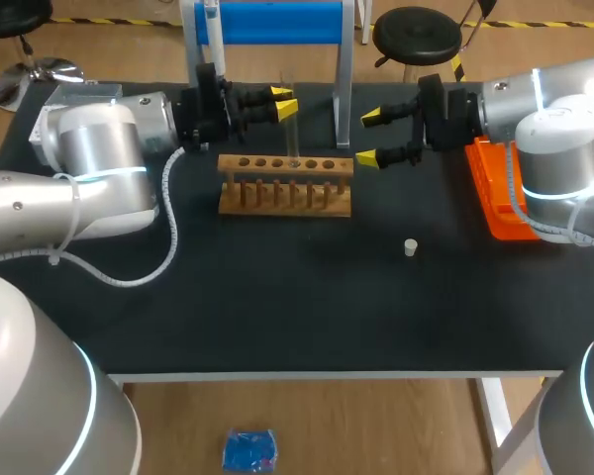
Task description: Invert the test tube, pick up the pipette, mount the tip to pipette, aspirate from beaker and dispense into the tube, eject the tip, return the pipette, and cap with the stopper.
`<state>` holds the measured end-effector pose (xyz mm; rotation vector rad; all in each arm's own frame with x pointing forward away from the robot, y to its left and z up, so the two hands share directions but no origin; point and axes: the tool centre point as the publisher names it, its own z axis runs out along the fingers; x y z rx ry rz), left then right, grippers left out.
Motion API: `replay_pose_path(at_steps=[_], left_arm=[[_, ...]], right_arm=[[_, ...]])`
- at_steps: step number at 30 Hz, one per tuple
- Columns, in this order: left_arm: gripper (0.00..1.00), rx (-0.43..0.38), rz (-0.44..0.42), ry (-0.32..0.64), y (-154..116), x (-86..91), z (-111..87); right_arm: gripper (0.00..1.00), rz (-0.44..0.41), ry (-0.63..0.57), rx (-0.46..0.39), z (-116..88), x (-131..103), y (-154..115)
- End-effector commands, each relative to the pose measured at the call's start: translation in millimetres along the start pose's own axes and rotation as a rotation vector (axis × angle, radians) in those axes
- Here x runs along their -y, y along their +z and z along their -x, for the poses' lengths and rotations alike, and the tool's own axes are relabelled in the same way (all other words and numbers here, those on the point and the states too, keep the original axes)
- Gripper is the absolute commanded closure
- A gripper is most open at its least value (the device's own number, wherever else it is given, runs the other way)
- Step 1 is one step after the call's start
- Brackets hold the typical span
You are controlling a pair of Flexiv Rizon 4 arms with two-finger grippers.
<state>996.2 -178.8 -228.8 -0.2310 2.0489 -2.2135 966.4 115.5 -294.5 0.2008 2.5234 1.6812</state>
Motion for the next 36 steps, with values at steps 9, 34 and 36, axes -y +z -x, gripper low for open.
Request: replay_pose_path(at_steps=[9, 34, 36], left_arm=[[1.00, -0.001, 0.029, 0.009, 4.2, -4.2, -1.9], [1.00, 0.014, 0.247, 0.038, 3.8, -13.7, -7.9], [1.00, 0.014, 0.252, 0.034, 3.4, -14.4, -8.2]], right_arm=[[0.00, 0.001, -0.001, 0.002, -0.6, 0.3, -0.4], [0.00, 0.001, -0.001, 0.002, -0.6, 0.3, -0.4], [0.00, 0.001, -0.001, 0.002, -0.6, 0.3, -0.4]])
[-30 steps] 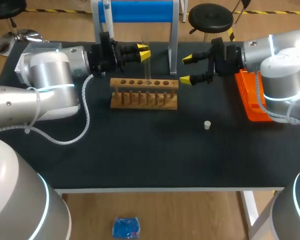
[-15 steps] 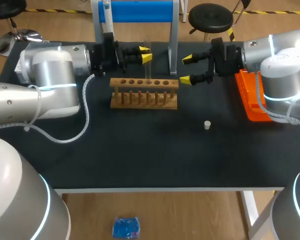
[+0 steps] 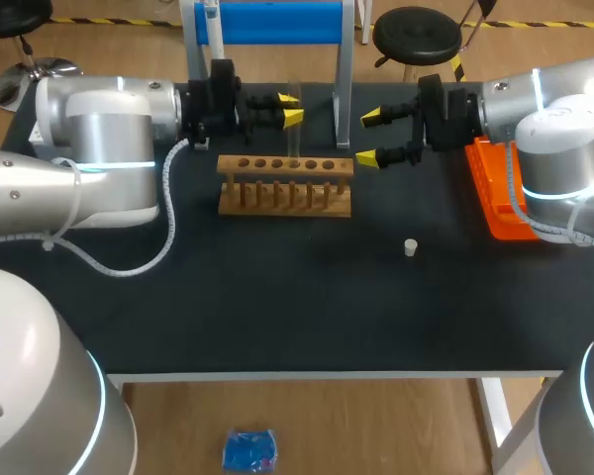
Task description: Invert the test tube, pick up the pipette, mount the tip to pipette, aspirate from beaker and dispense into the tube, eject the tip, return the pipette, and cap with the stopper.
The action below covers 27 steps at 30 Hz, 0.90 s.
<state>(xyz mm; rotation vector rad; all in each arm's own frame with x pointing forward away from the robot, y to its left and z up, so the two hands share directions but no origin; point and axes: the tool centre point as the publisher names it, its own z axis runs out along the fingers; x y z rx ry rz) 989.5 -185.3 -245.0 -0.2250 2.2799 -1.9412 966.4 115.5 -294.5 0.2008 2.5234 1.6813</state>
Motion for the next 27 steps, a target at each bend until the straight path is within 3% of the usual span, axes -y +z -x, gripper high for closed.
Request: replay_pose_path(at_steps=[1, 5, 27], left_arm=[[1.00, -0.002, 0.030, -0.007, -1.2, 1.9, -1.1], [1.00, 0.001, 0.064, -0.016, -0.5, -1.2, -1.9], [1.00, -0.008, 0.050, -0.053, 5.0, -21.8, 2.2]], right_arm=[[0.00, 0.001, -0.001, 0.002, -0.6, 0.4, -0.5], [0.00, 0.001, -0.001, 0.002, -0.6, 0.4, -0.5], [0.00, 0.001, -0.001, 0.002, -0.6, 0.4, -0.5]])
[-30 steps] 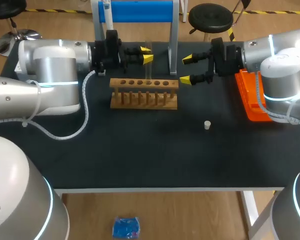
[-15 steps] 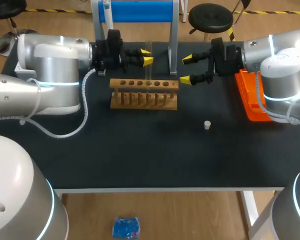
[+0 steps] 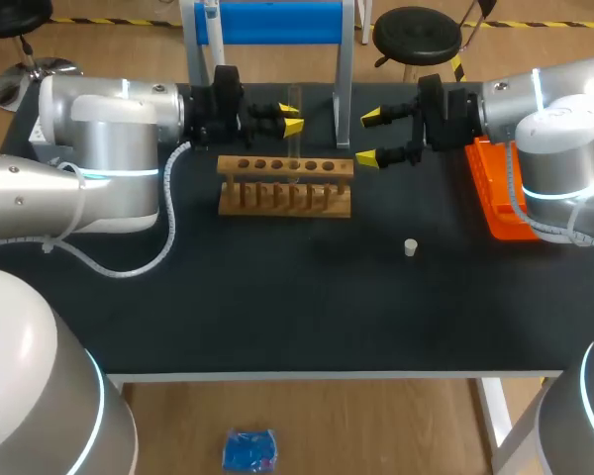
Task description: Invert the test tube, pick up the pipette, mount the tip to pipette, aspirate from beaker and dispense into the tube, eject the tip, return the pipette, and cap with the stopper.
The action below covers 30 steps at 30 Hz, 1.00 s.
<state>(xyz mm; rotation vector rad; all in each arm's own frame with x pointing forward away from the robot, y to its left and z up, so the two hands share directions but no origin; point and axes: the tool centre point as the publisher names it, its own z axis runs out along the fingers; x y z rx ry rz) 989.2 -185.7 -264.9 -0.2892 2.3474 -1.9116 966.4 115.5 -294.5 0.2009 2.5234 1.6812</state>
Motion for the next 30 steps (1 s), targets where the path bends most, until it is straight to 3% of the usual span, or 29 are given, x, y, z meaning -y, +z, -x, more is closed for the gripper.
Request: replay_pose_path(at_steps=[1, 30], left_arm=[[1.00, -0.005, 0.003, -0.002, 1.7, -3.1, 3.2], [1.00, 0.034, -0.058, 0.004, -7.9, -15.7, 3.8]], right_arm=[[0.00, 0.001, -0.001, 0.002, -0.6, 0.3, -0.4], [0.00, 0.001, -0.001, 0.002, -0.6, 0.3, -0.4]])
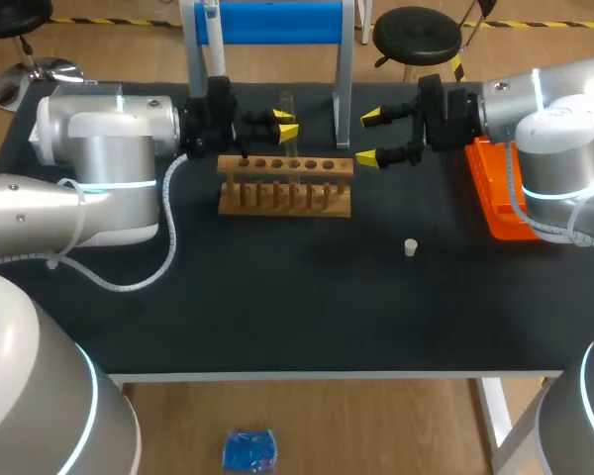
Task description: Invert the test tube, pick up the pipette, mount the tip to pipette, aspirate from beaker and dispense into the tube, eject the tip, return the pipette, and cap with the stopper.
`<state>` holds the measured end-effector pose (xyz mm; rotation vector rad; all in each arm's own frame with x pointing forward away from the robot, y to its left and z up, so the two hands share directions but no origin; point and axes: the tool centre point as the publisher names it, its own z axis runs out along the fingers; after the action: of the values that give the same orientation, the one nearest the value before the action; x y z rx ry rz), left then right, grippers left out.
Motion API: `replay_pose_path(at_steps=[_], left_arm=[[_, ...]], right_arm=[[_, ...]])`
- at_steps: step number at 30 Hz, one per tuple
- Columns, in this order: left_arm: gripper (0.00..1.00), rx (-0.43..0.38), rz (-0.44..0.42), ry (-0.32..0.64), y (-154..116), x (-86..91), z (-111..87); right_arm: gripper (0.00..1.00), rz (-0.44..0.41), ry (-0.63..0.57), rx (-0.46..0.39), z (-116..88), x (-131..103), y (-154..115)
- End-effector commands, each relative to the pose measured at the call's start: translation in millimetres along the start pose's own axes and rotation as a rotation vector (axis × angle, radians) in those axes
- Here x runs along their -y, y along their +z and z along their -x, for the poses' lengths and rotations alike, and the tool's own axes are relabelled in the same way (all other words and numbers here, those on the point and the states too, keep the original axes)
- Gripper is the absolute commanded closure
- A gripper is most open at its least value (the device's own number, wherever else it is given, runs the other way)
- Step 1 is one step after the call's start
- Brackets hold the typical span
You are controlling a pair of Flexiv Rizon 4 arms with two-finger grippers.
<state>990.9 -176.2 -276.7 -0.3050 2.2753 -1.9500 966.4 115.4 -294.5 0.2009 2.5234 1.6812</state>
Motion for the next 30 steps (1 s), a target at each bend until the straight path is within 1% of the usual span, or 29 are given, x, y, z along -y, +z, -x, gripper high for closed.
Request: replay_pose_path(at_steps=[1, 10, 27, 30], left_arm=[[1.00, 0.007, -0.007, -0.001, -1.9, -2.9, 0.0], [1.00, 0.006, -0.006, -0.006, -0.9, -5.1, 2.2], [1.00, 0.003, -0.003, -0.013, 5.5, -3.6, 10.3], [1.00, 0.005, -0.006, -0.028, 5.8, -3.5, 10.3]], right_arm=[[0.00, 0.001, -0.001, 0.002, -0.6, 0.3, -0.4], [0.00, 0.001, -0.001, 0.002, -0.6, 0.3, -0.4], [0.00, 0.001, -0.001, 0.002, -0.6, 0.3, -0.4], [0.00, 0.001, -0.001, 0.002, -0.6, 0.3, -0.4]])
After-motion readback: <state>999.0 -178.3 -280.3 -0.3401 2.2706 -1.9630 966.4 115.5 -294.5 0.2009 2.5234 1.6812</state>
